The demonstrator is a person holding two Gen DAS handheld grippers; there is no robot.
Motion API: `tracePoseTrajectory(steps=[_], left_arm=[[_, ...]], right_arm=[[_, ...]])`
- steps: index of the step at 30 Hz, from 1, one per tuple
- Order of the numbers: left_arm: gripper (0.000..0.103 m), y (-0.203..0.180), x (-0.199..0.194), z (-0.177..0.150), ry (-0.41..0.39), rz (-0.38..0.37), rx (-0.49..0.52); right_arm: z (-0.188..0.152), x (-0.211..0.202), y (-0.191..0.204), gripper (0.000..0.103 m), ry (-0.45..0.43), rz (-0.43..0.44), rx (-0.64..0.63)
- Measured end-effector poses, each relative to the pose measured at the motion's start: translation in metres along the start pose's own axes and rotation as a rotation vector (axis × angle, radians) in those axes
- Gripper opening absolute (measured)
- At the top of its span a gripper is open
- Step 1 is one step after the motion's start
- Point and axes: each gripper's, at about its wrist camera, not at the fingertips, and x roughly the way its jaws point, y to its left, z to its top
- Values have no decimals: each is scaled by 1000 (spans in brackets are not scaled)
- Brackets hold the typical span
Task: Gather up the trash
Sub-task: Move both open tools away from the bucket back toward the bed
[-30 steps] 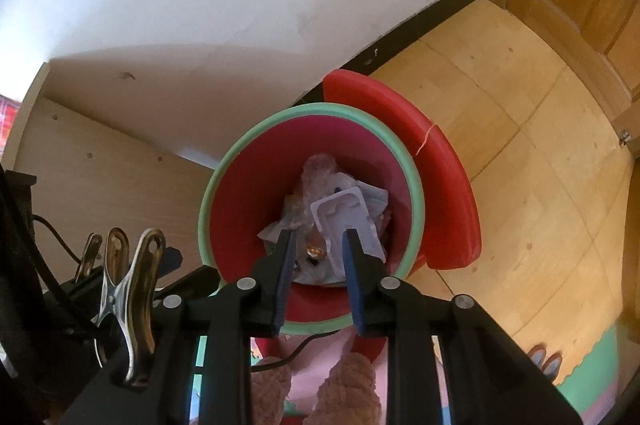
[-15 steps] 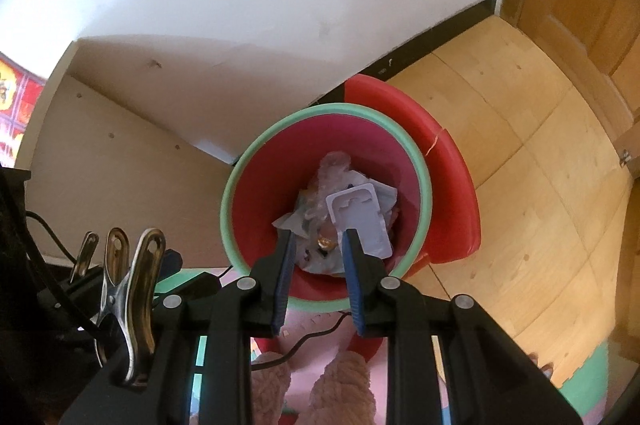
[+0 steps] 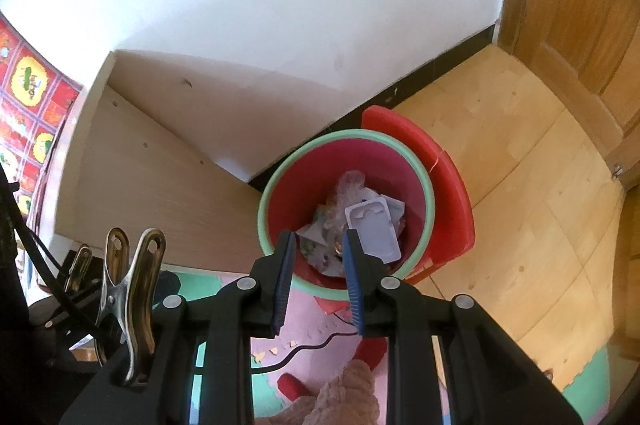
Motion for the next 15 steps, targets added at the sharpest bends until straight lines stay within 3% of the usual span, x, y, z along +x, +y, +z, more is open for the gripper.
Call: tracePoseTrajectory(steps=[15], left_arm=[[50,0,-88,-29,-104,-26,1]], right_arm=[[-22,-79,52,25,-112,10,-27]])
